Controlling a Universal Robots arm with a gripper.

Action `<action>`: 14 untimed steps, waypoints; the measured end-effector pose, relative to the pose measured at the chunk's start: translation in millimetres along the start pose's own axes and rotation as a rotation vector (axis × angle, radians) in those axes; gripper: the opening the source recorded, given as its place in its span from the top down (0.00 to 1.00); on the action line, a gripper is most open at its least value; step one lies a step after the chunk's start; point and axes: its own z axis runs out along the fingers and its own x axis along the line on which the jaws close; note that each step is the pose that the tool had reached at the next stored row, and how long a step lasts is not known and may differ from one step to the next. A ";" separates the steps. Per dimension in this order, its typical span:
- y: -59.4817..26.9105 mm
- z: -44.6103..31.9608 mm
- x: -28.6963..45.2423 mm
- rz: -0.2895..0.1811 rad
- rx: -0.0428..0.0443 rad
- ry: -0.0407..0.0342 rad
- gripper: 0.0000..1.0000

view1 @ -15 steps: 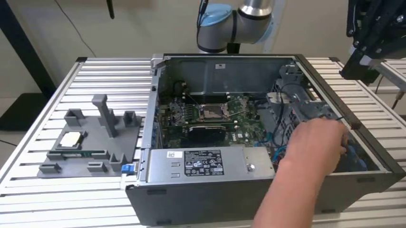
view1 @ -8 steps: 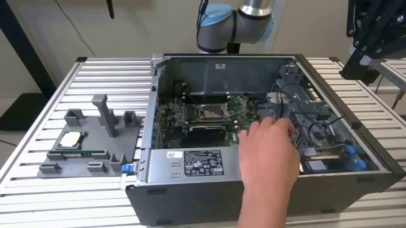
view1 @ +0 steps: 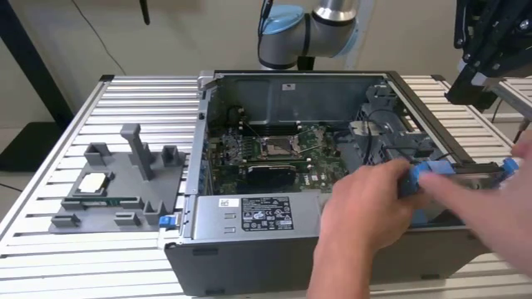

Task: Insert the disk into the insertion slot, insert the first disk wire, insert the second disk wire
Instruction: 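Insert the second disk wire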

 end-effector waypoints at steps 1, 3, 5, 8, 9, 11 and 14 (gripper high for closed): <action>0.0 0.0 0.0 0.000 0.0000 0.0000 0.89; 0.0 0.0 0.0 0.000 0.0000 0.0000 0.89; 0.0 0.0 0.0 0.000 0.0000 0.0000 0.89; 0.0 0.0 0.0 0.000 0.0000 0.0000 0.89; 0.0 0.0 0.0 0.000 0.0000 0.0001 0.89; 0.0 0.0 0.0 0.000 0.0000 0.0000 0.89; 0.0 0.0 0.0 0.000 0.0000 0.0000 0.88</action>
